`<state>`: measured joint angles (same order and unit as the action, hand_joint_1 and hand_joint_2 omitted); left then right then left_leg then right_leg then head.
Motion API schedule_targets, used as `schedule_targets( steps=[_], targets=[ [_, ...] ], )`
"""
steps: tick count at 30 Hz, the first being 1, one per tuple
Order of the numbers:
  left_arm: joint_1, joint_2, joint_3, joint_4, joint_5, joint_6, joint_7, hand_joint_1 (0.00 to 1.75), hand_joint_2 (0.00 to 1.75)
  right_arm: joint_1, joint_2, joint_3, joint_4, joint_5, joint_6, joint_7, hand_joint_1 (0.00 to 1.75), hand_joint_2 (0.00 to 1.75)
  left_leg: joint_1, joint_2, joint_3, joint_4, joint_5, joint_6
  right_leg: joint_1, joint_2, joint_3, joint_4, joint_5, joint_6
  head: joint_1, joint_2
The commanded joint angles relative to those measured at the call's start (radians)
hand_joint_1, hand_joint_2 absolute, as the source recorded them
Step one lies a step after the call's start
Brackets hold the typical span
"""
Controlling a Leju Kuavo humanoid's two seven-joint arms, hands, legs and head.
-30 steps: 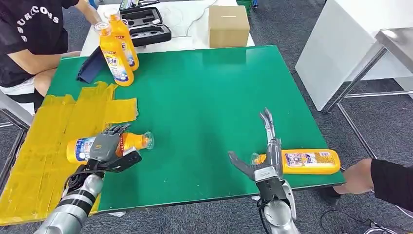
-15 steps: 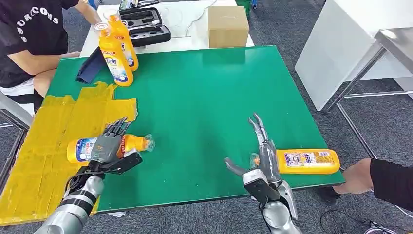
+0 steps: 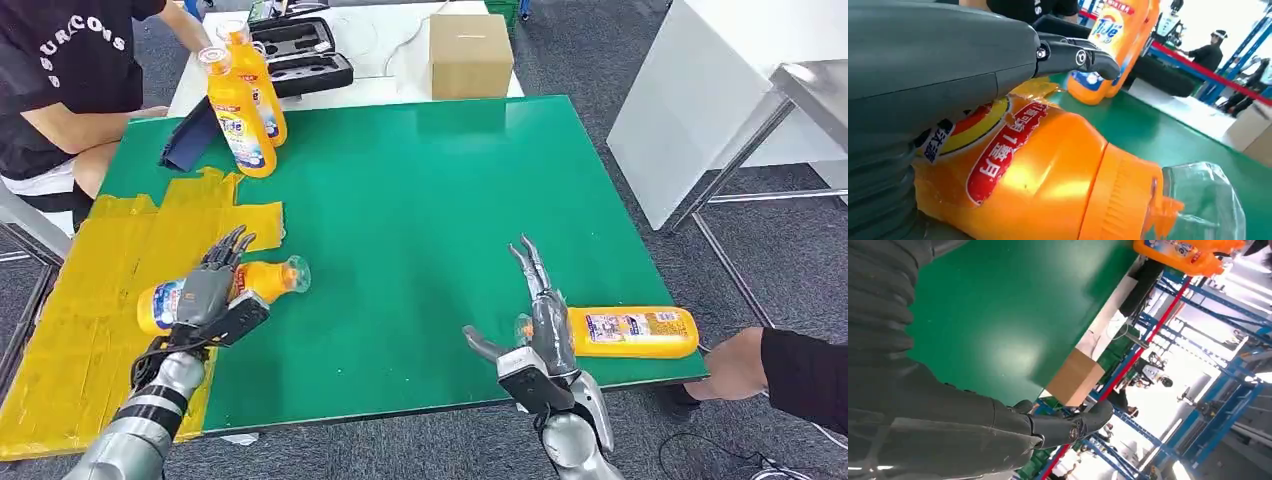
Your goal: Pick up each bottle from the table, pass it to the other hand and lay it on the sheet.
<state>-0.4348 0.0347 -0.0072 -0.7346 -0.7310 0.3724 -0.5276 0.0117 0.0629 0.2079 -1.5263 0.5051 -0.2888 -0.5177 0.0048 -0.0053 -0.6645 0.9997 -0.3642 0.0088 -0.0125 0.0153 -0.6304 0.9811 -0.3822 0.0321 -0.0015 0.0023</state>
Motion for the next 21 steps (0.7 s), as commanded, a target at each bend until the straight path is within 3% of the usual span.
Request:
schedule_targets(
  steps=[1, 16, 21],
  targets=[
    [0.044, -0.02, 0.015, -0.102, 0.026, -0.015, 0.004, 0.0, 1.75, -0.029, -0.007, -0.001, 0.071, 0.002, -0.001, 0.005, 0.0, 1.75, 0.0, 0.001, 0.005, 0.0, -0.002, 0.0, 0.0, 0.0, 0.004, -0.001, -0.002, -0.001, 0.0, 0.0],
    [0.028, -0.007, -0.047, -0.07, -0.089, 0.08, 0.07, 0.0, 1.75, -0.038, 0.006, -0.012, 0.091, 0.004, -0.004, 0.003, 0.0, 1.75, 0.0, 0.001, 0.001, 0.0, -0.001, 0.0, 0.0, -0.001, 0.001, 0.0, -0.001, -0.001, 0.0, 0.0],
    [0.009, 0.01, -0.084, -0.03, -0.2, 0.153, 0.146, 0.0, 1.75, -0.038, 0.009, -0.013, 0.091, 0.005, -0.005, 0.003, 0.0, 1.75, 0.0, 0.0, 0.004, 0.001, -0.003, -0.001, 0.001, -0.002, 0.004, 0.0, -0.003, -0.001, 0.0, 0.0]
  ],
)
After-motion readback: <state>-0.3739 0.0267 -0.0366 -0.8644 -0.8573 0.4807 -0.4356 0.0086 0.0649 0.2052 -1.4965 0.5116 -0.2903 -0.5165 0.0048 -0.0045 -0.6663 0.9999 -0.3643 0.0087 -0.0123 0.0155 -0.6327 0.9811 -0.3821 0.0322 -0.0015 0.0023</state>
